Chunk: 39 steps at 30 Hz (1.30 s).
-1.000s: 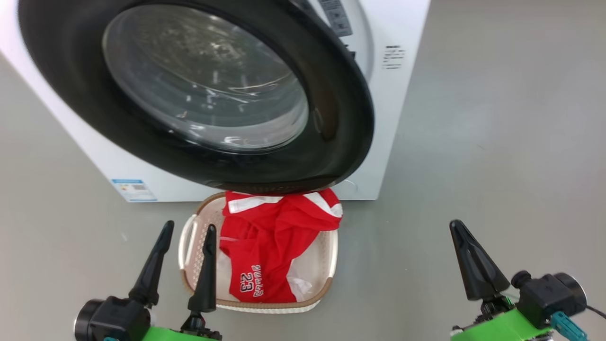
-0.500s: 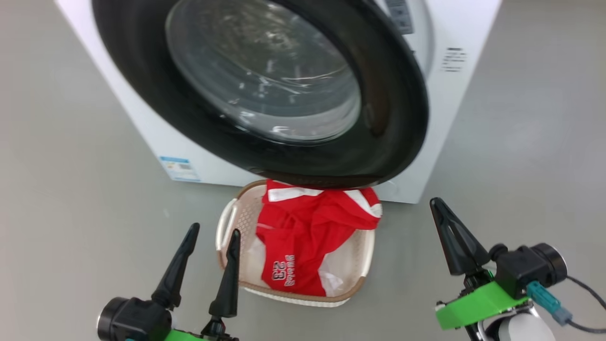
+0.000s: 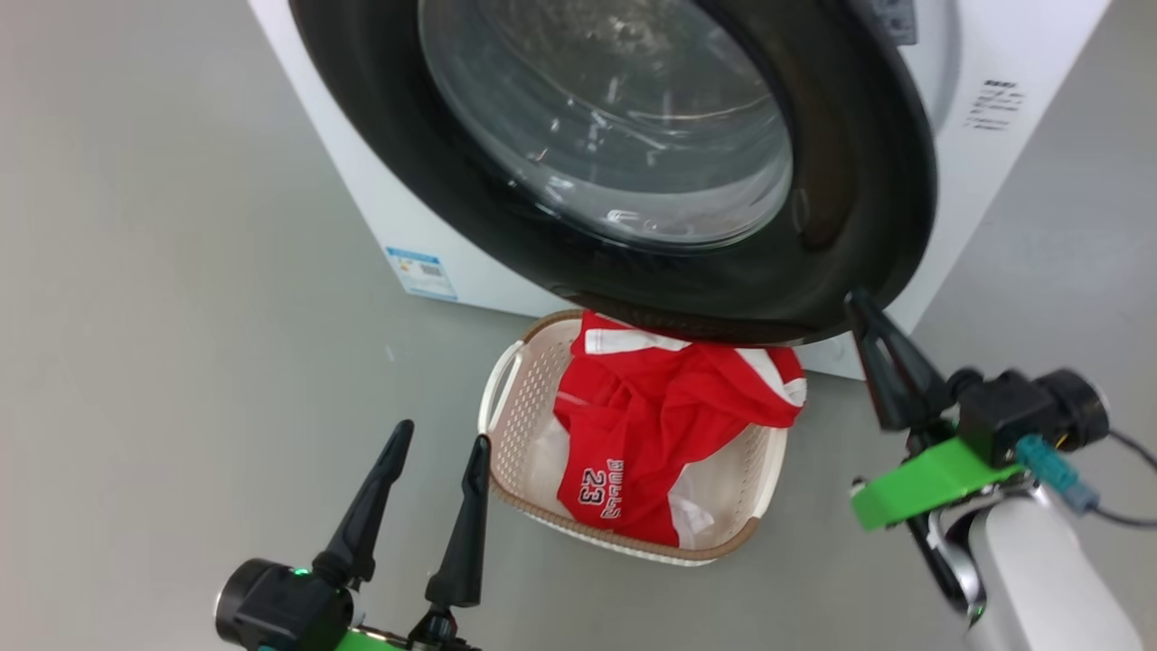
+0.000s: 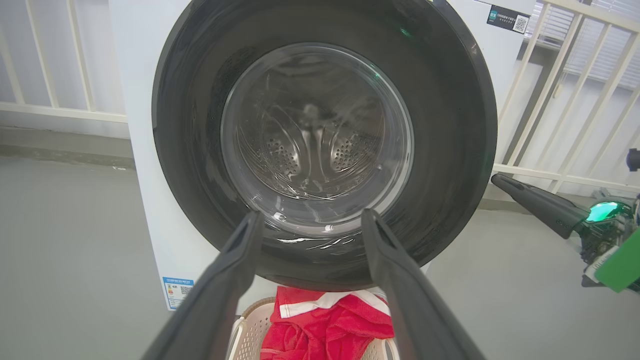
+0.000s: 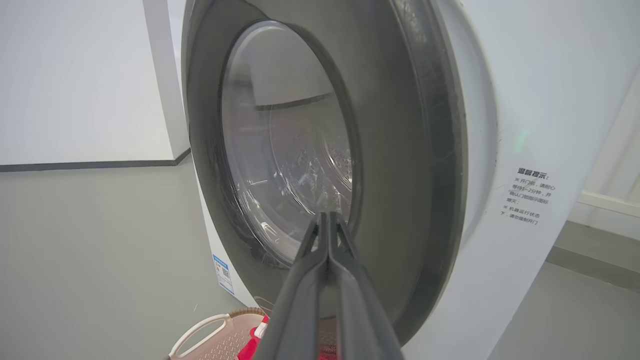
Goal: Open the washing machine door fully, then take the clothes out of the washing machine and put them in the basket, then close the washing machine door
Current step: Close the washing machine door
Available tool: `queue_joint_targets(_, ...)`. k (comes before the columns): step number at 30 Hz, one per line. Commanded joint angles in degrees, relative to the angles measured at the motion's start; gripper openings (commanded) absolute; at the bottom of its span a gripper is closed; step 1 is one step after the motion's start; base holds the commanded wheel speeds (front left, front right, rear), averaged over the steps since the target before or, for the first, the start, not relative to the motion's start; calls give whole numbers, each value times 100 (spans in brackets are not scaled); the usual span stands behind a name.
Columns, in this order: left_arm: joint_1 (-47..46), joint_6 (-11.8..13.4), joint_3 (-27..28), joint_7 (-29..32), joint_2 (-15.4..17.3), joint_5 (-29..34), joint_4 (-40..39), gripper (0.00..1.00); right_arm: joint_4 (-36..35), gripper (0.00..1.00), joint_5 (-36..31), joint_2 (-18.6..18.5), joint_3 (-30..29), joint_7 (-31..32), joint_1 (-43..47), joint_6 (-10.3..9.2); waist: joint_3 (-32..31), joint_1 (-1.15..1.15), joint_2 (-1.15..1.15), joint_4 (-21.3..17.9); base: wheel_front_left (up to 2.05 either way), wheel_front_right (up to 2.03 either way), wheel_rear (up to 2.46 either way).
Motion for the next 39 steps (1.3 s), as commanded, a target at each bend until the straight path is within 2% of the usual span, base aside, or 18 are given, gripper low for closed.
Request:
queue_joint_targets(1, -198, -27, 142, -44, 14, -47, -173, 100, -70, 0, -16, -36, 80, -37, -253, 36, 129, 0, 0, 125, 0, 0, 0)
queue_joint_targets(8, -268, 37, 17, -44, 13, -145, -202, 100, 204, 0, -19, -208, -63, -37, -758, 36, 294, 0, 0, 237, 0, 0, 0)
queue_joint_targets(23, -421, 87, -137, -44, 12, -252, -229, 100, 407, 0, -119, -337, -493, -37, -1556, 36, 697, 0, 0, 316, 0, 0, 0)
queue_joint_targets(39, -646, 74, -330, -44, 12, -288, -186, 100, 932, 0, -277, -582, -451, -37, -2639, 36, 1038, 0, 0, 315, 0, 0, 0)
